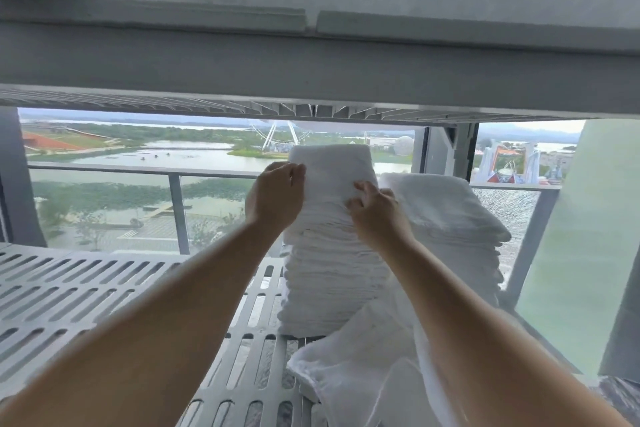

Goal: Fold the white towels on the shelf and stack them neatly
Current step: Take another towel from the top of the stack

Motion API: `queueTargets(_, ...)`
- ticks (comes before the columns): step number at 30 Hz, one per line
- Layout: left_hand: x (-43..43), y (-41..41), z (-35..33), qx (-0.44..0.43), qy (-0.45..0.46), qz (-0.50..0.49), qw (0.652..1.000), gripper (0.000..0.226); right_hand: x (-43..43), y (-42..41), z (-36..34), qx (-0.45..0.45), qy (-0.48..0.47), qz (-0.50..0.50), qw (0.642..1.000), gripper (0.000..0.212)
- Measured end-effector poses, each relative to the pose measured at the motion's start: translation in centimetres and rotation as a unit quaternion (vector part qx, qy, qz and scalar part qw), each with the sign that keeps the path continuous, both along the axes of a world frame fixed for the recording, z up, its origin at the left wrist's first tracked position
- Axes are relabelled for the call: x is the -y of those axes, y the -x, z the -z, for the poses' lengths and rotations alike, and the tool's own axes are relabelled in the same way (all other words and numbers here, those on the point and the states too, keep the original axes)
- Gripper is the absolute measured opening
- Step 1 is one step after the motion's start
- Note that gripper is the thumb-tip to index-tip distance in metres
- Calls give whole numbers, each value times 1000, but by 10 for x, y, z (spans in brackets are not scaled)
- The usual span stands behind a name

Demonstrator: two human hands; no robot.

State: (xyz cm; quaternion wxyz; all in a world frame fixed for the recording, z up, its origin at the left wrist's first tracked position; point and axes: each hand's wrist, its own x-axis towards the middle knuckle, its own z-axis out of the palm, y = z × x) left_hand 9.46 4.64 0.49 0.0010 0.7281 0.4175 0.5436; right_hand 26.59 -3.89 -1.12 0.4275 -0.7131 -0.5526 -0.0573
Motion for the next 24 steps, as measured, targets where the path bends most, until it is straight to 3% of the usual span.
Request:
queueTargets(4, 24, 4, 18, 63, 65, 26, 996, 41, 10, -4, -3, -36, -40, -11, 998, 49)
queueTargets(12, 74, 25, 57, 51, 110, -4, 993, 45, 52, 10, 1, 66, -102, 16, 992, 51)
queueTargets(17, 94, 42, 62, 122, 124, -18, 985, 34, 94, 24, 8, 76, -98, 23, 992, 42)
queueTargets(20, 110, 47, 75, 97, 153, -2, 984, 31, 114, 36, 19, 73, -70, 40, 994, 37)
queueTargets(24, 135, 55, 107, -3, 192, 59, 980, 37, 139, 54, 41, 60, 0, 69, 996, 38)
